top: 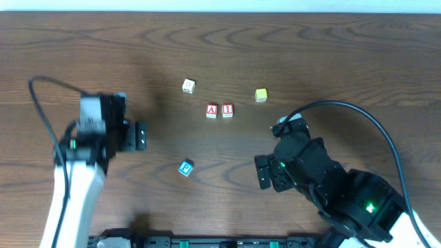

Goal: Spell out Ai2
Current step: 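Retract the right gripper toward the front right, then lower the left gripper onto the blue '2' block and grasp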

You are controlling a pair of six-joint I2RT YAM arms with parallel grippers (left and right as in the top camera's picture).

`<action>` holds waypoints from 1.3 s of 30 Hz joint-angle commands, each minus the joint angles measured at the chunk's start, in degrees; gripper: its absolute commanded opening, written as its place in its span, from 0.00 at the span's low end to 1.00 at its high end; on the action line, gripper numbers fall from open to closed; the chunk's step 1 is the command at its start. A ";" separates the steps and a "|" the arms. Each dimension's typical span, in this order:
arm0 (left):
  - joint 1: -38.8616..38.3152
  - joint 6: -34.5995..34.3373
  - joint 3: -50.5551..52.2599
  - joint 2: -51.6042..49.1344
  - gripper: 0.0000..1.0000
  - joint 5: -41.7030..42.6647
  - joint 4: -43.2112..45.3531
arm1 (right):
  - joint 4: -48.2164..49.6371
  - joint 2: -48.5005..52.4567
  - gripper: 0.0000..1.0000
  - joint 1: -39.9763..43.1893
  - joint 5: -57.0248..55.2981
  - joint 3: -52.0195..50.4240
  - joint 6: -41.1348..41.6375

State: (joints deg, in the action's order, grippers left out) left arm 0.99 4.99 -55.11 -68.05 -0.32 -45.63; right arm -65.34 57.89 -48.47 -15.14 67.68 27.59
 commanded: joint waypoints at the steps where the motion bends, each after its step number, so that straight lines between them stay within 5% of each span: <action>1: 3.87 8.22 -3.85 -7.10 0.95 2.93 0.76 | 0.00 -0.24 0.99 -0.24 -0.48 -0.02 -0.26; 9: 6.16 8.85 -4.39 -17.59 0.95 1.33 9.86 | 0.07 -0.24 0.99 -0.24 -0.48 -0.02 -0.46; 17: 6.21 17.11 -4.39 -25.97 0.95 -0.57 18.88 | -0.22 -0.24 0.99 -0.24 -0.46 -0.02 -2.03; 34: 6.21 20.76 -4.39 -36.35 0.99 1.44 21.90 | 1.51 -0.24 0.99 -0.20 -0.48 -0.02 -1.97; 39: 6.21 20.74 -4.39 -37.09 0.85 1.46 20.94 | 1.99 -0.24 0.99 -0.20 -0.72 -0.02 -1.97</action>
State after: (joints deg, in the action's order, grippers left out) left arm 7.03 25.26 -58.54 -103.72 0.86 -23.90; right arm -63.46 57.89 -48.47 -15.16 67.68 26.48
